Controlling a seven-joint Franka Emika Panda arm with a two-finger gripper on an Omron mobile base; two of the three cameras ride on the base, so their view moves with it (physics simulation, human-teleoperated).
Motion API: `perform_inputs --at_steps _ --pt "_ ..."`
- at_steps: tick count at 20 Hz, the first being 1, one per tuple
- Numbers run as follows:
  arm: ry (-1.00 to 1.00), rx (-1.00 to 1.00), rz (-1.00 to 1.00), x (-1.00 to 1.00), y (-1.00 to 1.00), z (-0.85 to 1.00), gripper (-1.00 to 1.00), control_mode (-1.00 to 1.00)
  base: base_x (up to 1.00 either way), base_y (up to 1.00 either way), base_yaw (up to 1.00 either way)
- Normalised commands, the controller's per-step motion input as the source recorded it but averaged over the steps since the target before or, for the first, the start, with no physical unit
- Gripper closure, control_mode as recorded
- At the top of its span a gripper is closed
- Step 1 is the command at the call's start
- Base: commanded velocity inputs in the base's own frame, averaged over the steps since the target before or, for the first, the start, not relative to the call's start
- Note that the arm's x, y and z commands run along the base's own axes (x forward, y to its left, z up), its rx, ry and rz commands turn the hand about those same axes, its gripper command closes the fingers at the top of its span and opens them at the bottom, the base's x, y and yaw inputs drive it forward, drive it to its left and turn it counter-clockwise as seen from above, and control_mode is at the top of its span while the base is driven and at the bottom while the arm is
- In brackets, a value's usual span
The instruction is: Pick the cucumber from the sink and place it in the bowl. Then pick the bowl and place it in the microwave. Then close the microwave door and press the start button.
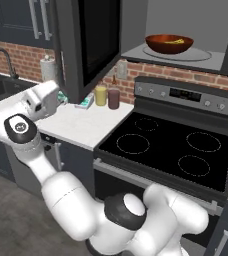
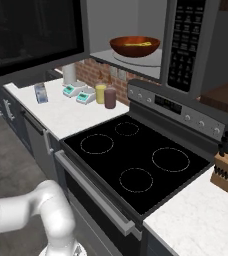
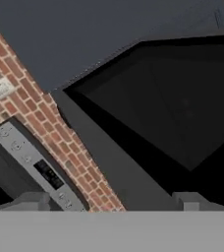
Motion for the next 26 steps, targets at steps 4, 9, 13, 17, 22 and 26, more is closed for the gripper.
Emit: perform_inputs --at_steps 4,9,13,17,22,26 --pt "-0.15 0.22 0.0 -0.46 -0.99 0.5 -1.0 -1.0 0.0 0.0 0.0" --pt "-0.07 0.23 0.0 -0.25 -0.97 0.55 -1.0 -1.0 0.0 0.0 0.0" --pt "0.0 0.21 -0.01 -0.03 -0.87 0.46 -1.0 -1.0 0.0 0.0 0.0" --pt "0.0 0.19 -0.01 0.0 -0.91 0.26 -1.0 -1.0 0.0 0.0 0.0" --pt "0.02 0.17 0.0 0.06 -0.92 0.1 -1.0 -1.0 0.0 0.0 0.0" --pt "0.1 0.13 0.0 0.34 -0.81 0.0 -1.0 -1.0 0.0 0.0 0.0"
